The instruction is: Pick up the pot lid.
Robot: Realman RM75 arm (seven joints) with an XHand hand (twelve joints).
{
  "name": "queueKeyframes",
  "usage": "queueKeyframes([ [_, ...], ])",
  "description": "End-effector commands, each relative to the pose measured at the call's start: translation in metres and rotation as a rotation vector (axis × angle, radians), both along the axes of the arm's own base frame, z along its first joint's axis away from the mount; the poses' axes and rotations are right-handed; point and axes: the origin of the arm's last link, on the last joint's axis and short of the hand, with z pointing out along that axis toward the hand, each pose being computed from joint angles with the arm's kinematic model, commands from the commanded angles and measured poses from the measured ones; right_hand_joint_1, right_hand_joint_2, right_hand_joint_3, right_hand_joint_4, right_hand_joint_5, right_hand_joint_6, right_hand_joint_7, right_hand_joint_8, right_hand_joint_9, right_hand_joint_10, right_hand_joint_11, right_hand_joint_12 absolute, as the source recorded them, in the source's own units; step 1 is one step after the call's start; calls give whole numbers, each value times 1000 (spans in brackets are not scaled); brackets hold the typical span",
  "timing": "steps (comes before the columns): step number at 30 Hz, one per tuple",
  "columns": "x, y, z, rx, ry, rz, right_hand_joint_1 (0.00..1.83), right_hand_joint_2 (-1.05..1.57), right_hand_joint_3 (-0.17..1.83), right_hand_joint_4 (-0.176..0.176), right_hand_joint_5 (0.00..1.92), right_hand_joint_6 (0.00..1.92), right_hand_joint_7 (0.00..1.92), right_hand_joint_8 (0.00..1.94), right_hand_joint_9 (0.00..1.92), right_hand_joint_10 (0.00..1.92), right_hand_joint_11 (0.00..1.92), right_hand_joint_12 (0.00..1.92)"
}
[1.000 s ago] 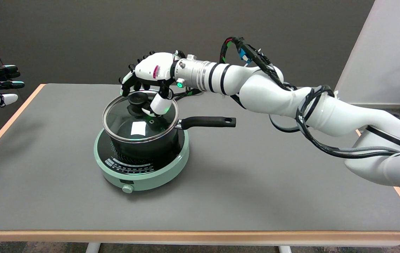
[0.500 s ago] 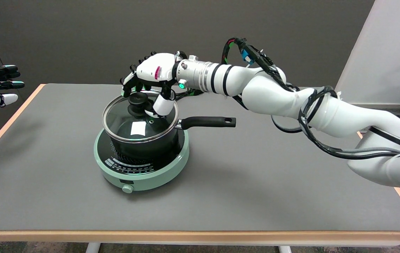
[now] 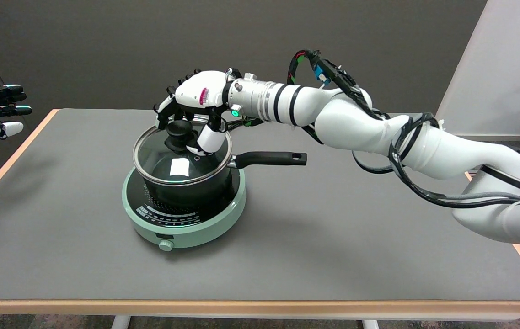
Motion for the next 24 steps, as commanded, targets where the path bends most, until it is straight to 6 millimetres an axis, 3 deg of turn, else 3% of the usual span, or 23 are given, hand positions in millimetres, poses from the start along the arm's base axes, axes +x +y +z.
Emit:
queueKeyframes([
  [1,-2,-1,0,-3,-15,-22,928,605,964,176,623,424,787,309,775,631,529,981],
  [12,-3,-2,0,-4,-45,-42,925,685,937,176,710,822,877,504,815,683,567,977],
  [14,-3,-2,1,-4,-50,-47,923,1082,298,176,763,1343,895,578,833,740,578,1013],
  [16,-4,-1,1,-3,-45,-44,927,1071,315,176,769,1341,905,621,844,773,592,1039],
  [17,-4,-1,2,-3,-43,-43,979,1073,298,132,765,1366,916,713,845,793,601,1040],
  [18,-4,-1,2,-2,-43,-44,1194,1090,212,-52,742,1468,945,982,841,830,618,1017],
  [24,-4,0,1,8,-43,-41,1200,1066,245,-49,742,1452,974,983,862,892,634,1045],
])
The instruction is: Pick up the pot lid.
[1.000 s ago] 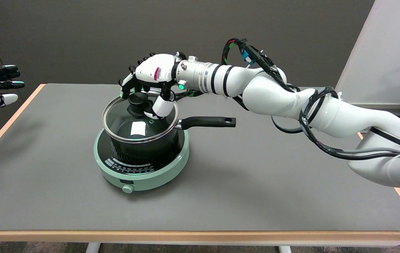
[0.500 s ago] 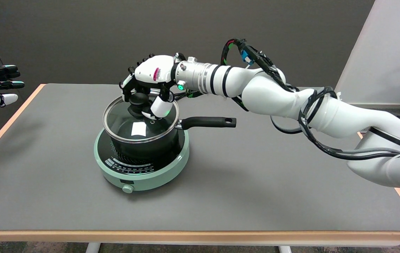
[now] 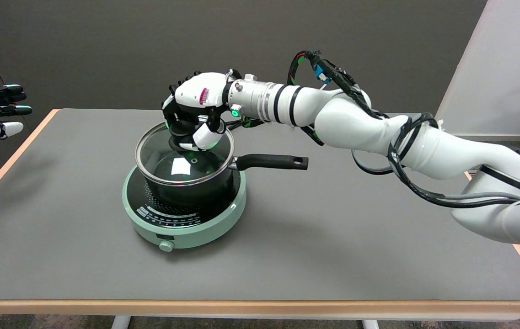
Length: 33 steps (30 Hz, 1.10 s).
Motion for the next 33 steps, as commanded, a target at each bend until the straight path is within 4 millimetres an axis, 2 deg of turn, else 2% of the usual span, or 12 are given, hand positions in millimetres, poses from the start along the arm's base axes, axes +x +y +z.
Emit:
queueKeyframes([
  [1,-2,1,1,12,-9,-8,1201,1058,252,-46,748,1435,986,975,864,898,625,1070],
  [9,-1,2,0,20,-12,-5,1197,1013,339,-12,761,1357,979,1104,858,1073,638,1073],
  [12,0,3,0,21,-12,-5,1197,1002,361,-11,769,1334,974,1137,859,1153,640,1079],
  [13,0,3,0,21,-13,-4,1210,992,375,2,769,1313,969,1153,861,1167,642,1072],
  [14,0,3,1,20,-13,-3,1362,880,524,176,754,1109,923,1230,865,1156,653,1047],
  [22,4,2,-1,24,-15,6,1367,861,536,176,742,1127,948,1194,849,1236,646,1081],
  [33,14,1,-5,33,-11,22,1363,875,535,176,752,1099,921,1239,853,1225,657,1055],
])
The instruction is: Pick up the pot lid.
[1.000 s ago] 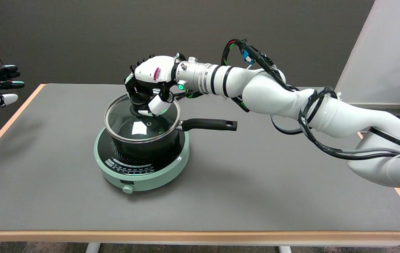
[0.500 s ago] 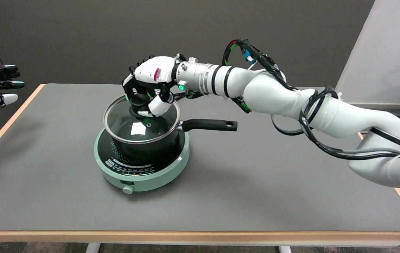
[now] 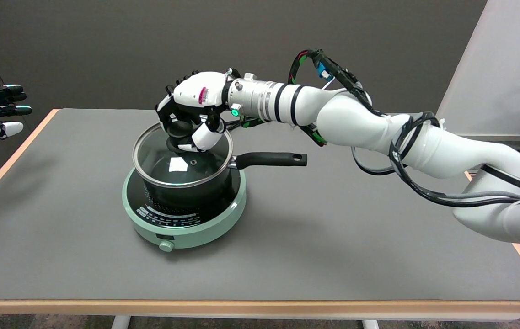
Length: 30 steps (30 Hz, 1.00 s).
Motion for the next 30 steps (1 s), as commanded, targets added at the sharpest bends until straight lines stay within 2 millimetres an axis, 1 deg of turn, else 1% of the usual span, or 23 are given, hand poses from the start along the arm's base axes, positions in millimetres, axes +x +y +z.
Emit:
queueKeyframes([
  [1,12,-1,-4,12,-1,20,1363,876,535,176,752,1099,921,1239,852,1226,657,1055],
  [11,30,-2,-4,17,-13,46,1362,878,532,176,752,1100,919,1240,852,1246,660,1056],
  [24,35,1,4,18,-5,60,1362,878,532,176,751,1101,920,1239,851,1259,665,1054],
  [30,46,4,12,14,2,92,1363,878,530,176,750,1100,921,1238,853,1268,665,1054],
])
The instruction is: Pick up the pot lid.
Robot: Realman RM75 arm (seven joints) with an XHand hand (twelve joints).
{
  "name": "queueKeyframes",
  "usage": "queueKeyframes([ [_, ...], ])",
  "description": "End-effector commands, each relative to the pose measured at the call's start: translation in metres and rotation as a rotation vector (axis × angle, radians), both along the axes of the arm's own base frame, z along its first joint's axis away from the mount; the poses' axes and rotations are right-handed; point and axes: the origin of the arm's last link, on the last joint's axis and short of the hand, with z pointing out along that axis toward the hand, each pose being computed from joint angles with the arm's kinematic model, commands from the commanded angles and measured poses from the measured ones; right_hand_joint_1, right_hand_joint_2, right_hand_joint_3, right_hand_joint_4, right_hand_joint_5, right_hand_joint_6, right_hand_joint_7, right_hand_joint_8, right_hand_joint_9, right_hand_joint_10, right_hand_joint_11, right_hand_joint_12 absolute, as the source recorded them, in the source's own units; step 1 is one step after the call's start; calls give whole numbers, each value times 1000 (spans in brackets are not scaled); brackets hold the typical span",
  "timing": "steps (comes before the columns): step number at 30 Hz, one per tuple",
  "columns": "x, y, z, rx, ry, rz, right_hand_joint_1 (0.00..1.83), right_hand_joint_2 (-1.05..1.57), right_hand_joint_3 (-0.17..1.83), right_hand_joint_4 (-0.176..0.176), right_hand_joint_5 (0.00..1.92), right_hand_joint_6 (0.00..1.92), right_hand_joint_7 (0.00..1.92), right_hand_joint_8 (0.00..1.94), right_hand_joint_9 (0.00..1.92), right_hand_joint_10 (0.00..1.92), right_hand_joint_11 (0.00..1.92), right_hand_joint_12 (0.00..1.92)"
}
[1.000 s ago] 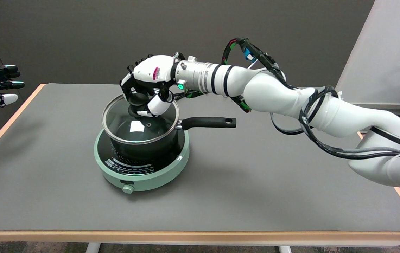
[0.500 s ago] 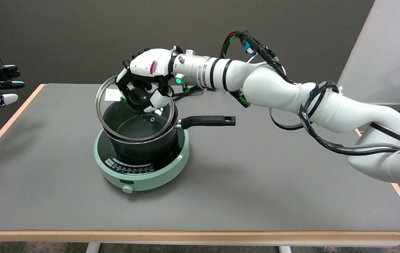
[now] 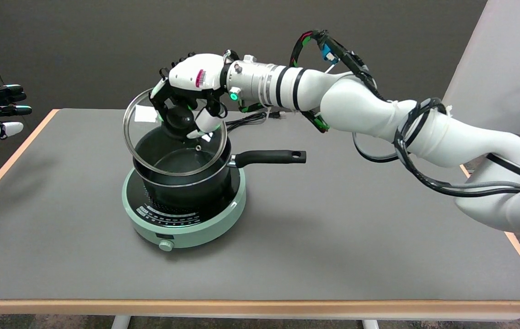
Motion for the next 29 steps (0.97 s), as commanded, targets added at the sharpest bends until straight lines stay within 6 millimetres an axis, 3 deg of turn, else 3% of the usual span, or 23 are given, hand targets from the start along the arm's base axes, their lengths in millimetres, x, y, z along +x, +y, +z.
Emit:
queueKeyframes([
  [1,21,5,14,-5,10,54,1363,878,530,176,750,1100,921,1238,853,1271,665,1054],
  [11,68,9,46,-47,50,171,1362,882,525,176,748,1108,919,1238,851,1277,667,1054],
  [29,135,26,144,-246,47,354,1361,889,510,176,745,1121,918,1233,855,1275,679,1049],
])
